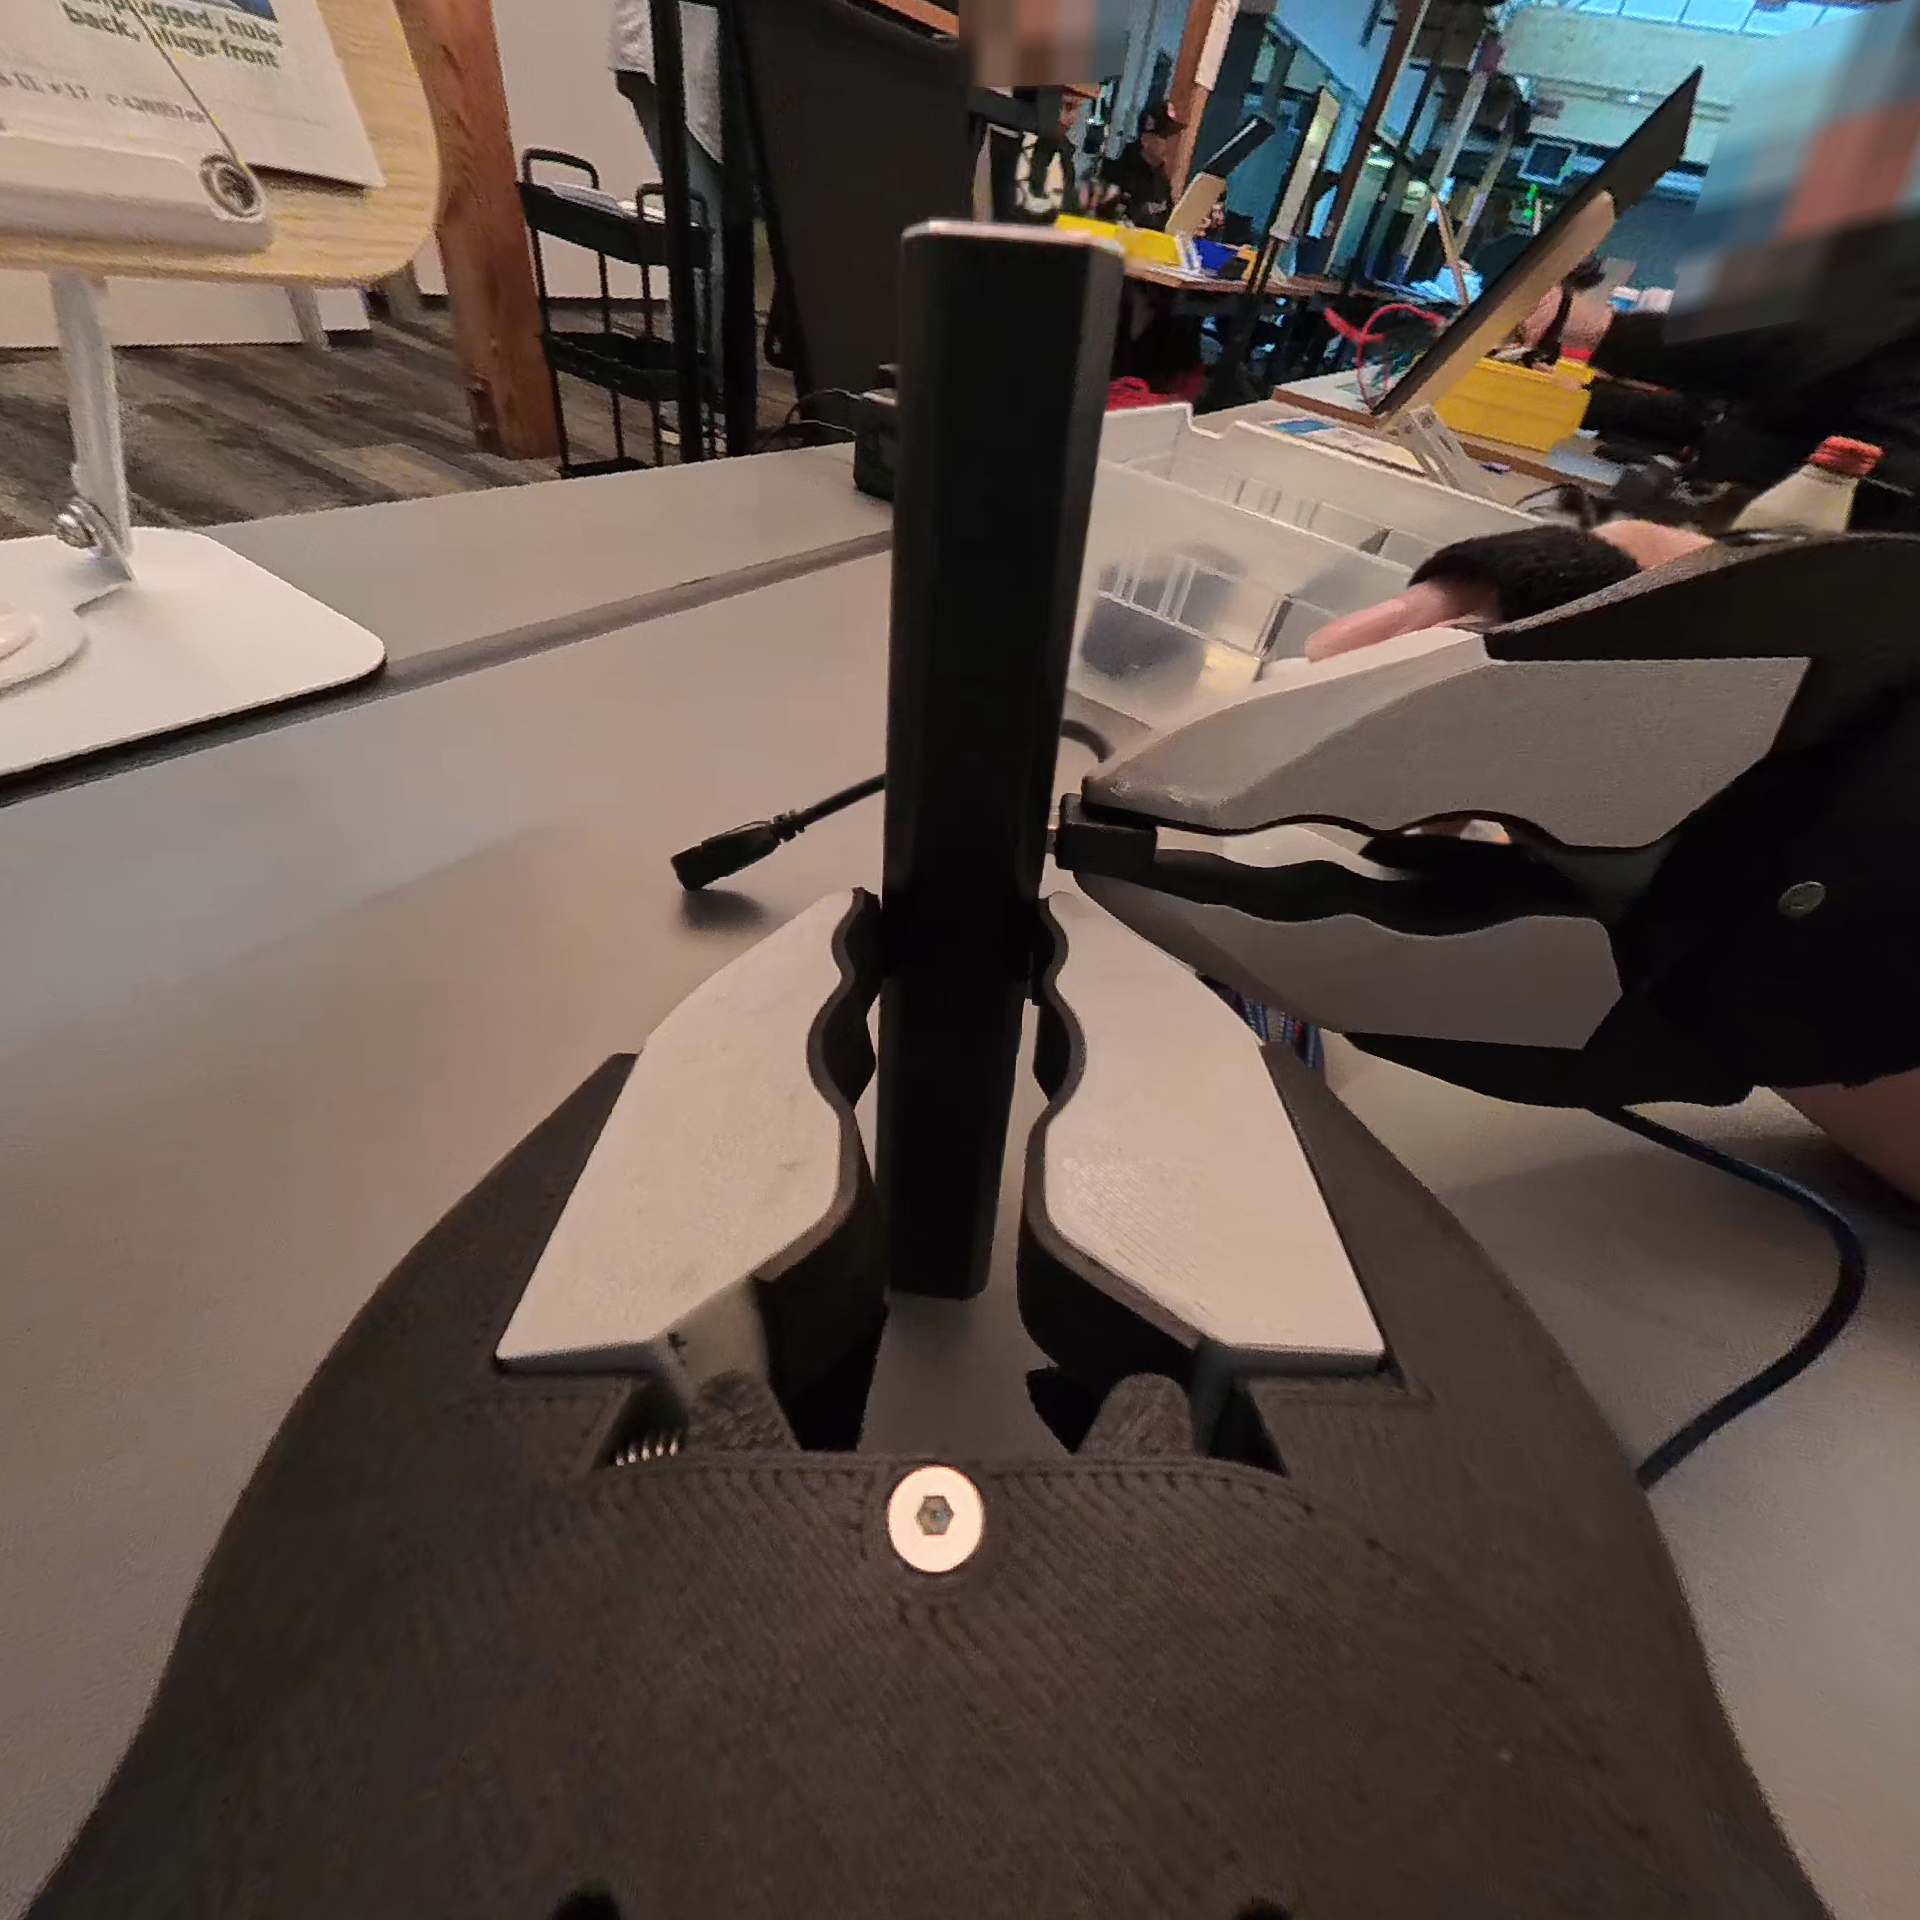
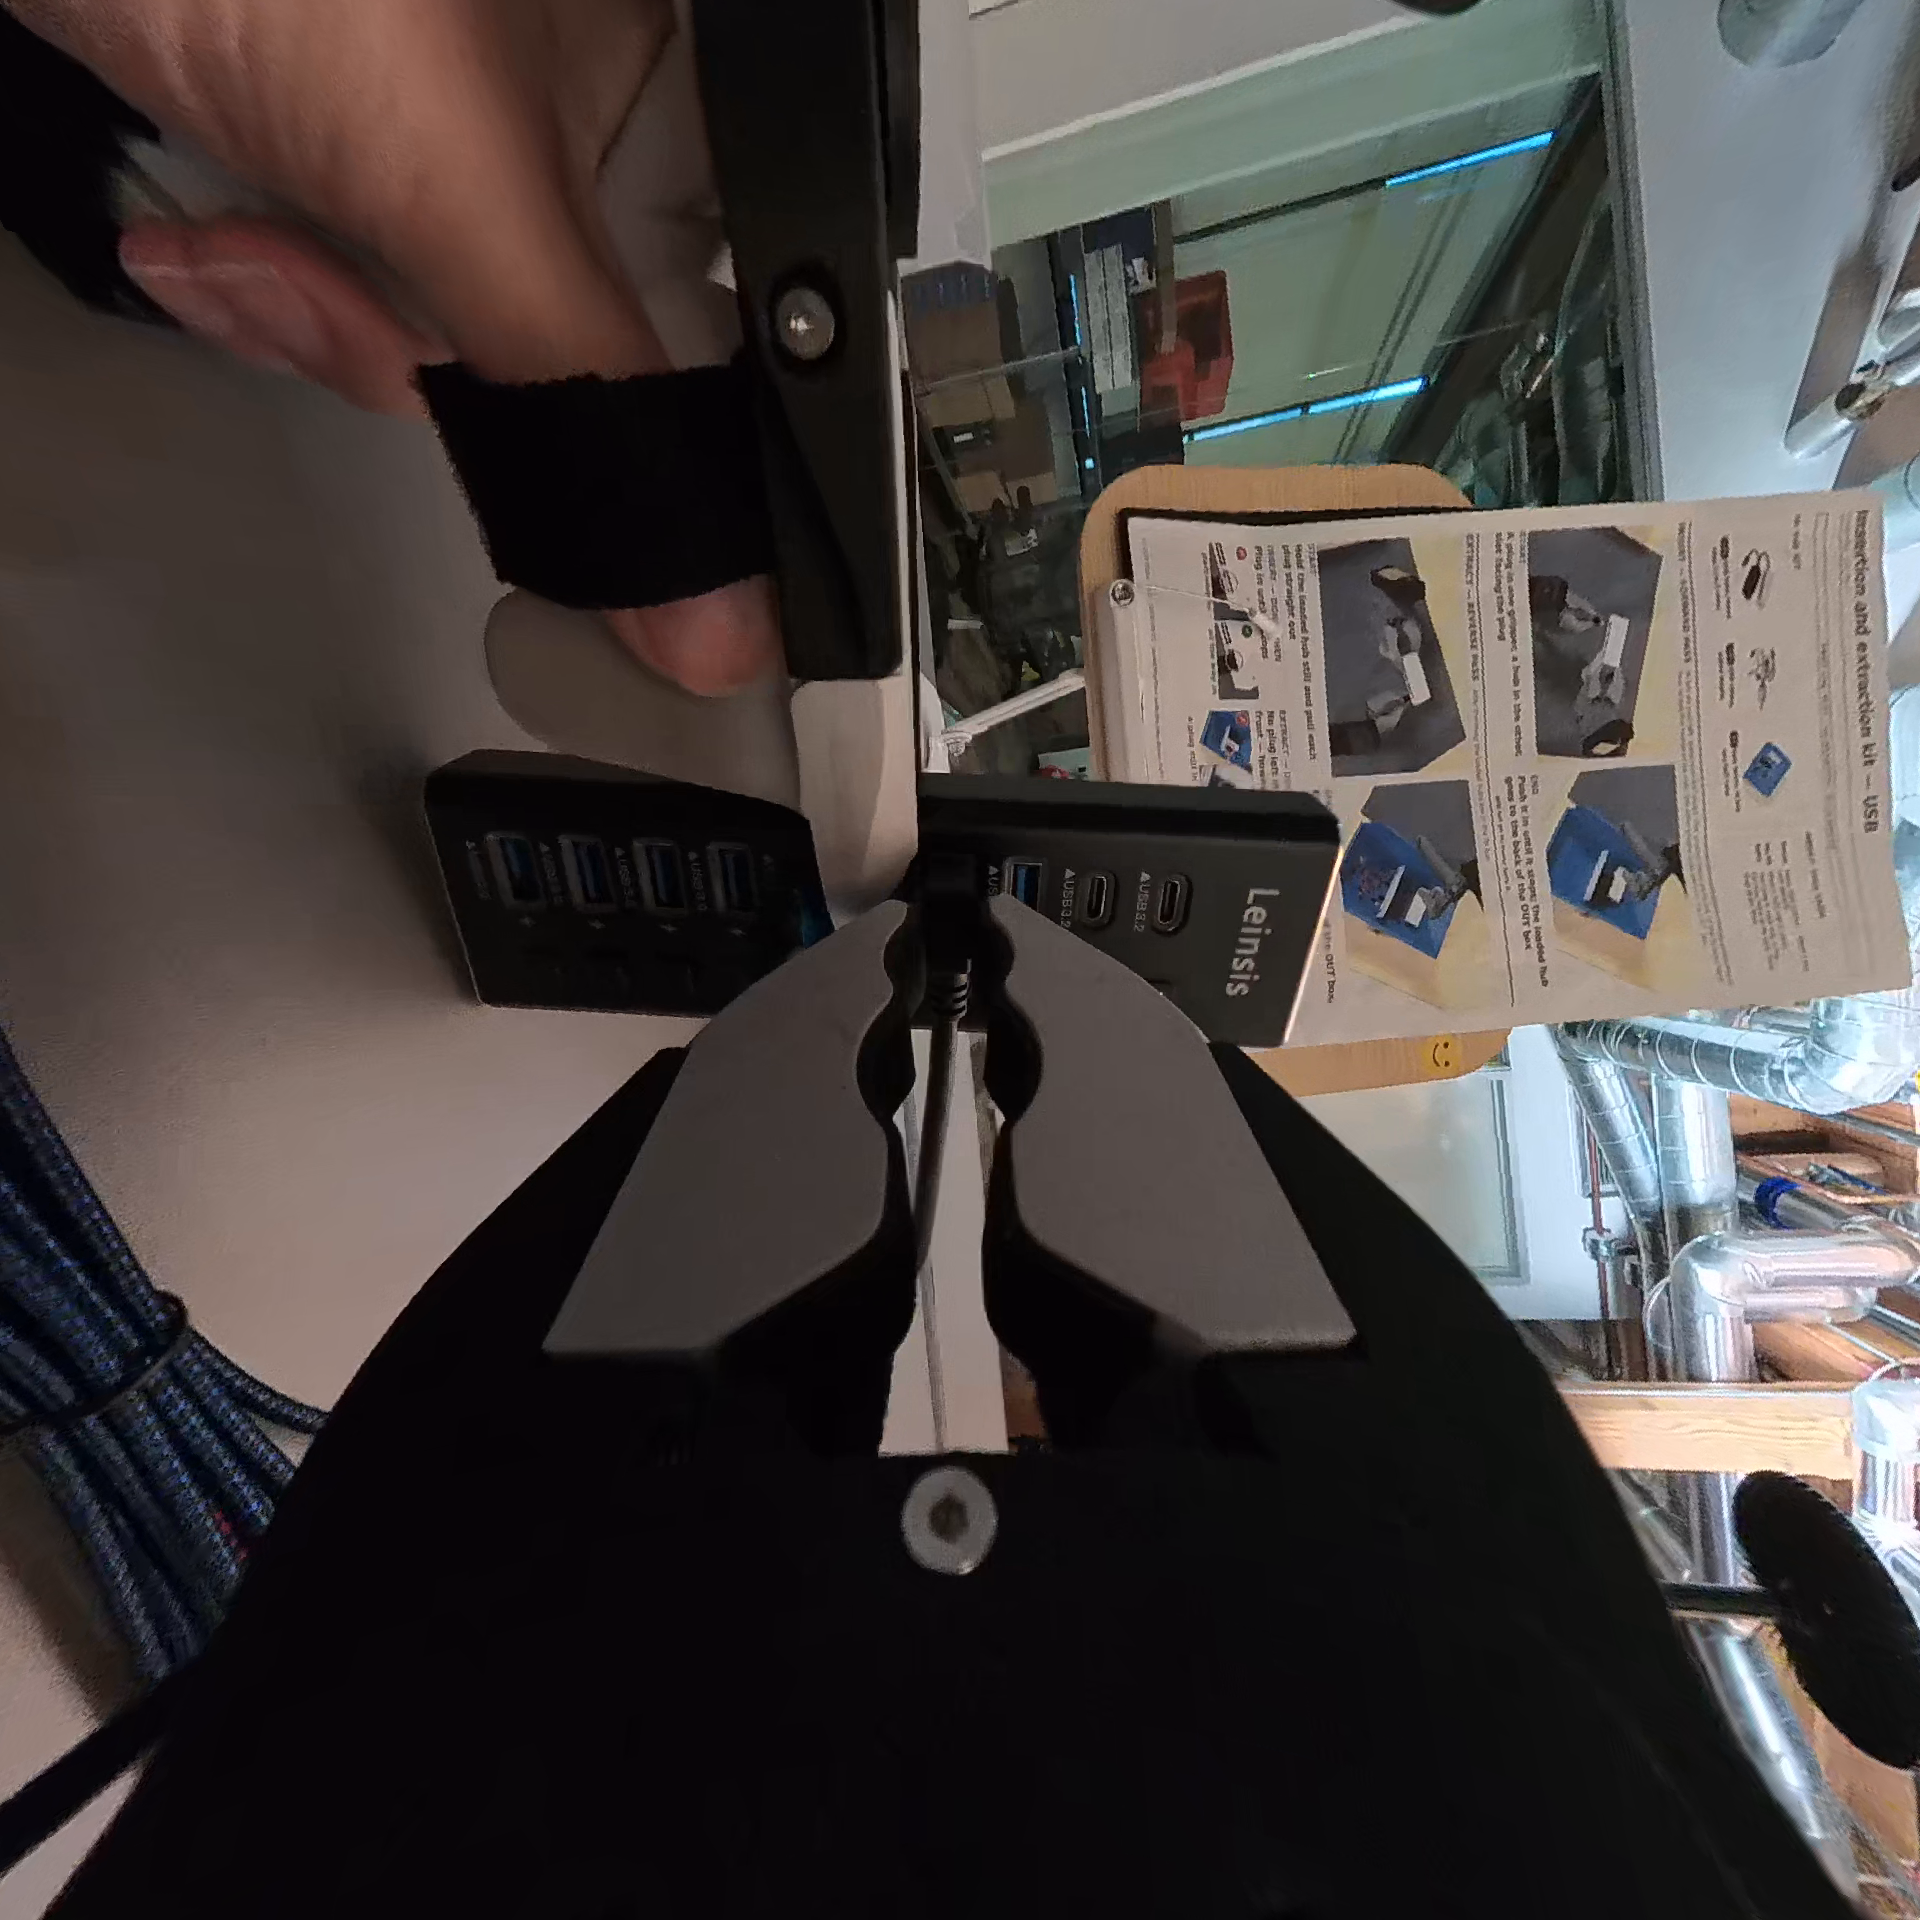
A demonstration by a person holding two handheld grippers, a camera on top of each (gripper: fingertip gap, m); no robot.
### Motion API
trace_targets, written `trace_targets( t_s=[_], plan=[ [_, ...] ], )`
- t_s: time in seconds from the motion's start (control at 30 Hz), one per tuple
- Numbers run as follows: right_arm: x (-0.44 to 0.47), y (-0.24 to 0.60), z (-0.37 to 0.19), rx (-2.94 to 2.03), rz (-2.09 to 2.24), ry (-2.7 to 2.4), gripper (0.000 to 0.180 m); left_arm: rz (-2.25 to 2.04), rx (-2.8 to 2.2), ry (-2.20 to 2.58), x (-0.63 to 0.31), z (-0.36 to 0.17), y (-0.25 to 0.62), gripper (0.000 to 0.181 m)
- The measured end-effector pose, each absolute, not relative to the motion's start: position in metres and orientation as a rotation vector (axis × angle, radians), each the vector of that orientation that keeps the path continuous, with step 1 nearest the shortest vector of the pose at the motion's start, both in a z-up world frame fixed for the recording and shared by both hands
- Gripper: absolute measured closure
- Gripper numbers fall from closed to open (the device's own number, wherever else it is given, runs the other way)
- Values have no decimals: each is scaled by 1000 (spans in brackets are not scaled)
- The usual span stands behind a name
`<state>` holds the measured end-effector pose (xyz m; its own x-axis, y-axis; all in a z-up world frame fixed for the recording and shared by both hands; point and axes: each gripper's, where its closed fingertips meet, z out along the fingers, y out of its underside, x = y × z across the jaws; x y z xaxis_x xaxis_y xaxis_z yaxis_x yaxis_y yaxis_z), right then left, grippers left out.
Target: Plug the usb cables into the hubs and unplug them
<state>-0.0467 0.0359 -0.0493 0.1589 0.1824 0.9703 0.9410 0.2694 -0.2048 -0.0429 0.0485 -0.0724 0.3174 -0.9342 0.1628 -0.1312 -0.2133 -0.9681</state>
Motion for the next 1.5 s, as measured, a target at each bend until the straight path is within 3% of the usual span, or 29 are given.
trace_targets(
  t_s=[1.5],
  plan=[
    [-37,29,-49,-1120,-736,-1250,170,-927,-1585,1025,-36,-73,44,154]
  ],
)
